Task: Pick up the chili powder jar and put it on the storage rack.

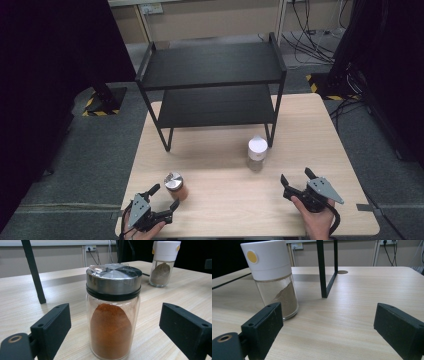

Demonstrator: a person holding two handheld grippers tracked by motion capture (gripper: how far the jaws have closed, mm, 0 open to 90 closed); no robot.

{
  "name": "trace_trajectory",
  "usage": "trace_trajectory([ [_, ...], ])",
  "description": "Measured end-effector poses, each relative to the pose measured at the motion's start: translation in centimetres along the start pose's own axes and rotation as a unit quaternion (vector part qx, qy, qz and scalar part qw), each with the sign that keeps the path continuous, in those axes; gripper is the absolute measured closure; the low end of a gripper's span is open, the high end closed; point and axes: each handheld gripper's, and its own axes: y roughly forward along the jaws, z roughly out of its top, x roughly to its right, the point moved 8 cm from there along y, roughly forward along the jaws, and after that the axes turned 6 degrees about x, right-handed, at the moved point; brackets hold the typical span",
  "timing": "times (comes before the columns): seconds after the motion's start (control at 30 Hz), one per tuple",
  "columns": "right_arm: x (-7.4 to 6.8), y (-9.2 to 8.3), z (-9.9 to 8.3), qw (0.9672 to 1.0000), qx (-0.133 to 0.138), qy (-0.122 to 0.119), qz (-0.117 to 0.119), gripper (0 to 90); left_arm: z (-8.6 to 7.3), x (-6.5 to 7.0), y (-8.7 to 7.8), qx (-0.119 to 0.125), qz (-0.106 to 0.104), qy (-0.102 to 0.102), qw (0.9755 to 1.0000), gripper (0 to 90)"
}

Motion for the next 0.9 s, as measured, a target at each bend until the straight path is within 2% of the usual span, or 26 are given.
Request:
trace_trajectory([
  [0.1,-0.2,0.0,0.0,1.0000,-0.002,-0.007,0.000,8.9,0.1,0.0,0.2,-0.002,0.003,-0.002,1.0000,9.9],
  [0.27,-0.1,0.1,0.1,1.0000,-0.003,-0.001,0.000,8.7,0.2,0.1,0.9,-0.010,0.007,0.000,0.9999,10.2],
  [0.63,0.0,0.2,0.1,1.0000,-0.007,0.001,0.001,8.4,0.7,0.2,4.0,-0.022,0.013,-0.001,0.9997,13.8],
  [0.9,0.0,0.1,0.1,1.0000,-0.007,0.002,0.002,8.3,0.8,0.5,4.8,-0.027,0.019,-0.005,0.9994,18.7],
])
